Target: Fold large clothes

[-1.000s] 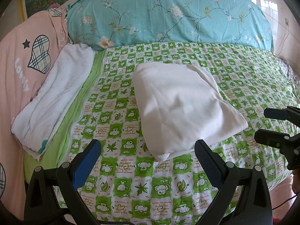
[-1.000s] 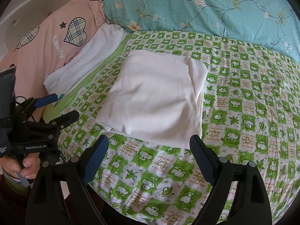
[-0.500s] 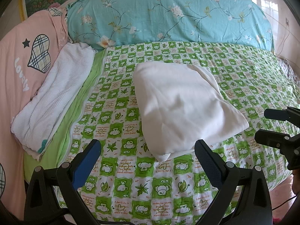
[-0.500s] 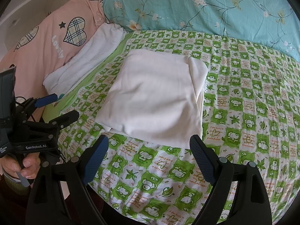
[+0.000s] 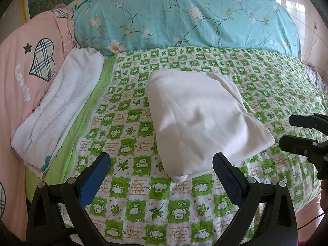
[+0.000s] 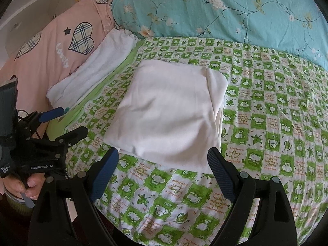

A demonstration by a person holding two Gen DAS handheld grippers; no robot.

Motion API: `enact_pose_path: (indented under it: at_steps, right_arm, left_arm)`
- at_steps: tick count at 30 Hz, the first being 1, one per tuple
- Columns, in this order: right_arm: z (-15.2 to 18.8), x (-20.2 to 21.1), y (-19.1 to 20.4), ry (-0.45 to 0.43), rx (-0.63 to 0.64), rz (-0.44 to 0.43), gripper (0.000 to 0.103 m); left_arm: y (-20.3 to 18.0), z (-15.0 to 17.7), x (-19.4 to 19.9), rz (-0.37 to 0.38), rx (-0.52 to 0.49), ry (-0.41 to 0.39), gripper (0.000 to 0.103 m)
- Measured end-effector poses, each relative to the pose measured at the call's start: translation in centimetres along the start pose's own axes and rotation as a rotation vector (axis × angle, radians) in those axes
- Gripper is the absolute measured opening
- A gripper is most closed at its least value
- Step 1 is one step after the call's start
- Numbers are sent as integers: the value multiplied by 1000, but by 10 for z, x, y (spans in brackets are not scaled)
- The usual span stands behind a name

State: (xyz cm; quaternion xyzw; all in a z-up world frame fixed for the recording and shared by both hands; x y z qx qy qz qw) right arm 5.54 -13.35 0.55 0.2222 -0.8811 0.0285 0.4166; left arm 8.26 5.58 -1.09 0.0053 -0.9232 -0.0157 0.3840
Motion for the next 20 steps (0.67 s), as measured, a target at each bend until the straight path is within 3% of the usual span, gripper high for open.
enact_pose_path:
  at_steps: [20]
  right_arm:
    - [-3,-14,-10,16,-33,-11,88]
  left_arm:
    - [-2,-7,-11,-5,6,12,100]
Point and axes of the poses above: each gripper's, at about its wrist camera, not at the fingertips, and x roughly against the way its jaws point, y to its left, z to its underside, the point moved 3 cm from there along -x, roughly the way its jaws point, and after that the axes turned 10 degrees about x, right-handed, at the moved point
